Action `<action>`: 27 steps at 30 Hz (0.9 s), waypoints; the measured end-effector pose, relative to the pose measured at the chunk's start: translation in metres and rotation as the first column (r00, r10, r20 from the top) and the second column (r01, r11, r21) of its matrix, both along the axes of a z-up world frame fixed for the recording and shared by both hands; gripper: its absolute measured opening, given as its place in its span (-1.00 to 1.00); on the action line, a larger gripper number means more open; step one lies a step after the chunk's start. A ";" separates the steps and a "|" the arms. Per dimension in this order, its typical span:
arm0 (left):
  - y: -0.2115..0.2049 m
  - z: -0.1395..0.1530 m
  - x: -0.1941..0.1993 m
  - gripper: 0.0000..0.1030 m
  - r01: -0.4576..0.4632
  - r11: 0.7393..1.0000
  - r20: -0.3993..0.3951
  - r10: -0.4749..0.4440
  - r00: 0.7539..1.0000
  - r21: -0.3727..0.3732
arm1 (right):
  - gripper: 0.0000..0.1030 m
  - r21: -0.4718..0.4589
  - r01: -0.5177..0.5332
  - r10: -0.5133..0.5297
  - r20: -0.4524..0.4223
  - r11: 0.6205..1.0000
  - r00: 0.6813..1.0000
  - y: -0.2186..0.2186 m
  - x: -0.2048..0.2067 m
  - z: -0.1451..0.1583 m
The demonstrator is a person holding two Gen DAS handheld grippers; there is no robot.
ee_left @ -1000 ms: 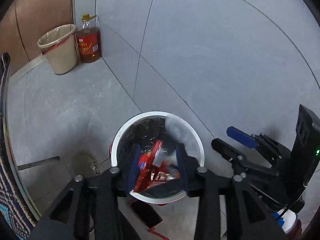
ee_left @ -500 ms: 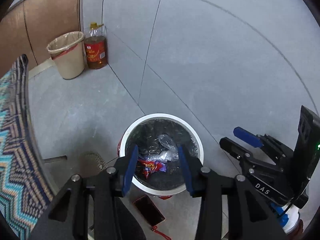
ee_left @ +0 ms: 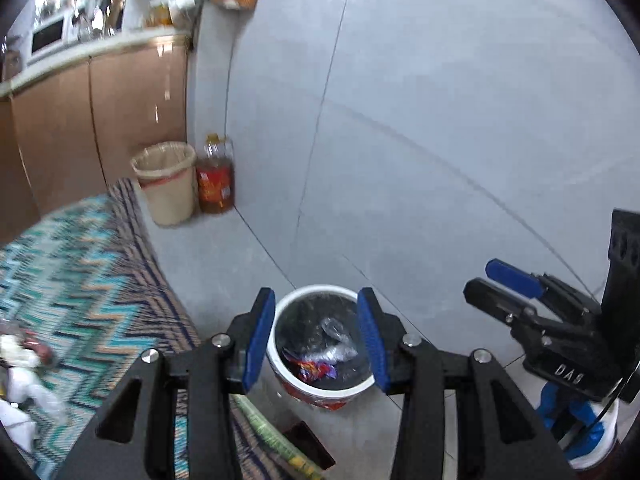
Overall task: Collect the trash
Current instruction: 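Move both tools back over the remaining trash on the table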
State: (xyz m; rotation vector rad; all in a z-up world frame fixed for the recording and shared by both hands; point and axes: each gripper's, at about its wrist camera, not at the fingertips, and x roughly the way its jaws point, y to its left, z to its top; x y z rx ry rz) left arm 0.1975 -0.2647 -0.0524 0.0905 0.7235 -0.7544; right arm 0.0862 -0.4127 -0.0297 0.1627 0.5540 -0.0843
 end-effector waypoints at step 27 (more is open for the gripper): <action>0.279 0.118 -0.110 0.02 -0.369 0.917 0.305 0.398 0.865 -0.150 | 0.20 -0.205 -0.352 0.396 0.251 0.913 0.883 0.194 -0.042 0.130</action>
